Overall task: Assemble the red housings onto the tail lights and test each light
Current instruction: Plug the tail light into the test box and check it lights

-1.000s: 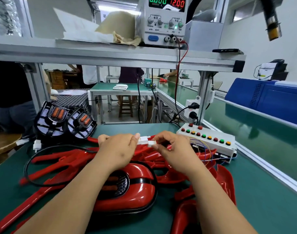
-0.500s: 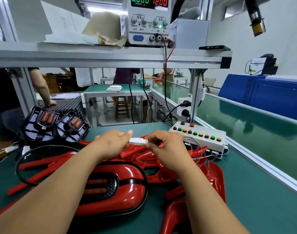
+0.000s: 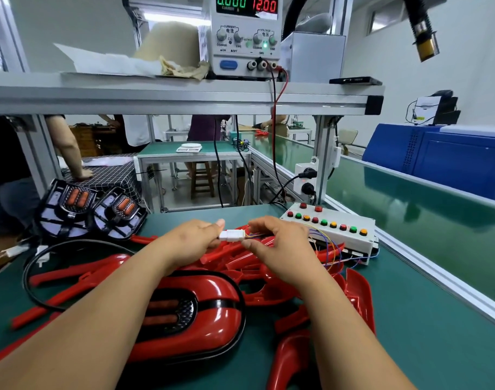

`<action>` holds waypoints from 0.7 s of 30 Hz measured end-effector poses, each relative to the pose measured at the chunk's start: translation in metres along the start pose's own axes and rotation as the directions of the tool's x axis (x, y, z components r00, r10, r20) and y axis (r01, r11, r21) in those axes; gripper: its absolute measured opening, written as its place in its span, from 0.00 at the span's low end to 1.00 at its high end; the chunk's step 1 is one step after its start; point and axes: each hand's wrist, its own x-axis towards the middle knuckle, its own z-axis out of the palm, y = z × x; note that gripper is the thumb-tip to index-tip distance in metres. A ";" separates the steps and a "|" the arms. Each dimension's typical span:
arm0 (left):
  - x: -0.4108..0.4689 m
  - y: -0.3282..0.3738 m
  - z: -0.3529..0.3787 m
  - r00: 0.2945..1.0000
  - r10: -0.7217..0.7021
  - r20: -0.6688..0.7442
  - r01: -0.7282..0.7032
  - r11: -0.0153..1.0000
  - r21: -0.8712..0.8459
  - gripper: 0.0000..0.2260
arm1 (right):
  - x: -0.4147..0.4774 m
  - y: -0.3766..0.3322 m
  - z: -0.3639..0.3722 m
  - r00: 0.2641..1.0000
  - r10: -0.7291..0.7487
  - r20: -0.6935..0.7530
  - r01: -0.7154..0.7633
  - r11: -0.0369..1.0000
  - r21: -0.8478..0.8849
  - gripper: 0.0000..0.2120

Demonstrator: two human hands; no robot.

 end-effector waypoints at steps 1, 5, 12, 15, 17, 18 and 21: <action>0.000 0.000 -0.001 1.000 0.000 0.004 0.000 1.000 -0.006 0.23 | 0.000 0.002 0.000 1.000 -0.005 0.003 0.006 0.996 -0.090 0.09; 0.001 0.002 -0.002 0.999 -0.013 0.031 0.014 1.000 -0.019 0.23 | 0.001 0.004 0.001 0.998 -0.048 0.039 0.053 0.985 -0.162 0.05; 0.003 0.002 0.002 0.996 -0.085 -0.040 0.090 0.986 0.144 0.23 | 0.004 0.005 0.001 0.992 -0.104 0.077 0.116 0.975 -0.189 0.05; 0.005 0.000 0.002 0.996 -0.078 -0.044 0.085 0.978 0.191 0.23 | 0.004 0.003 0.001 0.990 -0.117 0.082 0.130 0.973 -0.190 0.05; 0.001 0.002 0.002 0.997 -0.065 -0.041 0.075 0.942 0.328 0.24 | 0.003 0.003 0.002 0.990 -0.108 0.087 0.122 0.974 -0.189 0.05; -0.003 0.003 0.001 0.998 -0.058 -0.035 0.067 0.912 0.405 0.25 | 0.003 0.003 0.003 0.991 -0.098 0.088 0.114 0.974 -0.196 0.05; -0.020 0.000 -0.019 0.989 -0.004 -0.147 0.059 0.925 0.375 0.18 | 0.002 0.002 0.006 0.995 -0.027 0.097 0.053 0.960 -0.275 0.07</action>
